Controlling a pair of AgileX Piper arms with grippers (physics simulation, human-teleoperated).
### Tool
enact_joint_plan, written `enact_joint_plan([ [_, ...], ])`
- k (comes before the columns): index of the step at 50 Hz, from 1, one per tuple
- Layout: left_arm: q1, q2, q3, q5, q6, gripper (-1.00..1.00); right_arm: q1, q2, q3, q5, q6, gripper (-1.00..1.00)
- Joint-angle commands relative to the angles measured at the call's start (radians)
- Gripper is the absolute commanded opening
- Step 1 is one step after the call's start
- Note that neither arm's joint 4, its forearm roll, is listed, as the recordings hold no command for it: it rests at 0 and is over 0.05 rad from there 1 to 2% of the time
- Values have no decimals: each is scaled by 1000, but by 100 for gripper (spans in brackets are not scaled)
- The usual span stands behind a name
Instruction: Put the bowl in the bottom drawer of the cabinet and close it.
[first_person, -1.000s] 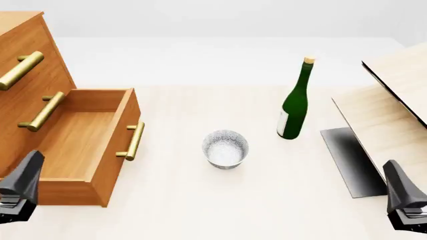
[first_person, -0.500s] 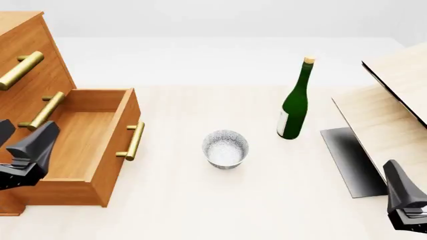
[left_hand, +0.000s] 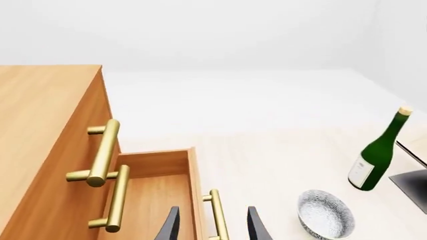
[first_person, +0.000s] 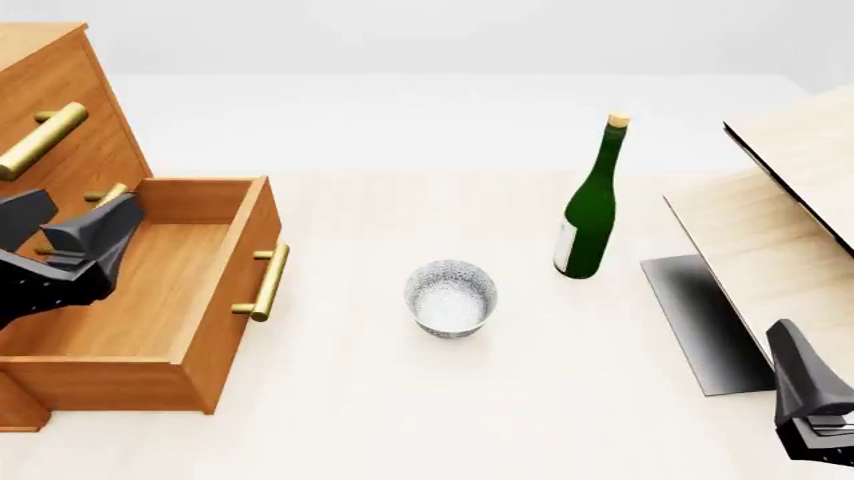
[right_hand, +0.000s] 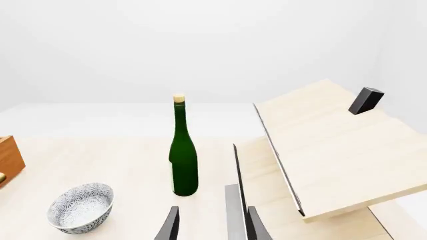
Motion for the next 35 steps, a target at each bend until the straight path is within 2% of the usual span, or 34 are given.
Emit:
enact_joint_plan([
  [1, -21, 87, -79, 38, 4, 100, 0, 0, 0, 0, 0, 100],
  [4, -11, 89, -87, 48, 7, 100, 0, 0, 0, 0, 0, 100],
  [6, -14, 107, -113, 76, -30, 100, 0, 0, 0, 0, 0, 100],
  [7, -14, 96, -115, 80, -11, 100, 0, 0, 0, 0, 0, 100],
  [11, -11, 124, -123, 97, -18, 100, 0, 0, 0, 0, 0, 100],
  [13, 8, 164, -130, 106, -49, 100, 0, 0, 0, 0, 0, 100],
  [17, 6, 171, -136, 111, -48, 100, 0, 0, 0, 0, 0, 100],
  [18, 40, 136, -136, 119, -23, 100, 0, 0, 0, 0, 0, 100],
  [19, 6, 163, -136, 113, -39, 100, 0, 0, 0, 0, 0, 100],
  [27, 6, 169, -143, 111, -42, 100, 0, 0, 0, 0, 0, 100],
  [35, 6, 182, -193, 145, -25, 100, 0, 0, 0, 0, 0, 100],
])
